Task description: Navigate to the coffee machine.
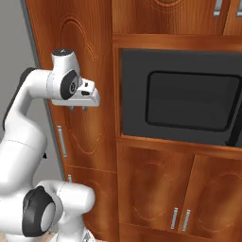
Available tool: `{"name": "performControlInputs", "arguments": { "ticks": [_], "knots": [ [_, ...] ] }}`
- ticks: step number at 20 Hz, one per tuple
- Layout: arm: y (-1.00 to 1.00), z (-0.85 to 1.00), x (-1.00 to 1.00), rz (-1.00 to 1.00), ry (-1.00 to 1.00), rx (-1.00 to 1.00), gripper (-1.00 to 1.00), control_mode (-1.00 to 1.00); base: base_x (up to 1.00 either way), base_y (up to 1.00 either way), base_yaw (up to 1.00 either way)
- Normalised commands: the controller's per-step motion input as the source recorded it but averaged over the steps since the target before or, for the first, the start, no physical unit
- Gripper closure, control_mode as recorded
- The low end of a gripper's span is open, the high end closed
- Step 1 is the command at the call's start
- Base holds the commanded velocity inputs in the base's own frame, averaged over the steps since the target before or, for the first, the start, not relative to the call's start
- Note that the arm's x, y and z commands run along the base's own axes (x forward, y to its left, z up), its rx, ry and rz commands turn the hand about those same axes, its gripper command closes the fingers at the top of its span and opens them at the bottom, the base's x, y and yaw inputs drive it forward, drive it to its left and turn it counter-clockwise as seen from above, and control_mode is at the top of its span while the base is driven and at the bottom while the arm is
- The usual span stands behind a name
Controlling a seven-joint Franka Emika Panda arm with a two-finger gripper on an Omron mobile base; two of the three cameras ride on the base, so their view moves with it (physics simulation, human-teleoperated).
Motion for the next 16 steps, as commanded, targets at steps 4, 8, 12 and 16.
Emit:
{"name": "performControlInputs", "arguments": {
  "ticks": [4, 8, 12, 16],
  "knots": [
    [0.00, 0.00, 0.00, 0.00, 0.00, 0.00, -1.00, 1.00, -0.11, 0.00, 0.00],
    [0.00, 0.00, 0.00, 0.00, 0.00, 0.00, -1.00, 1.00, -0.95, 0.00, 0.00],
    [0.00, 0.00, 0.00, 0.00, 0.00, 0.00, -1.00, 1.00, -0.34, 0.00, 0.00],
    [0.00, 0.00, 0.00, 0.00, 0.00, 0.00, -1.00, 1.00, -0.04, 0.00, 0.11]
  ]
}}
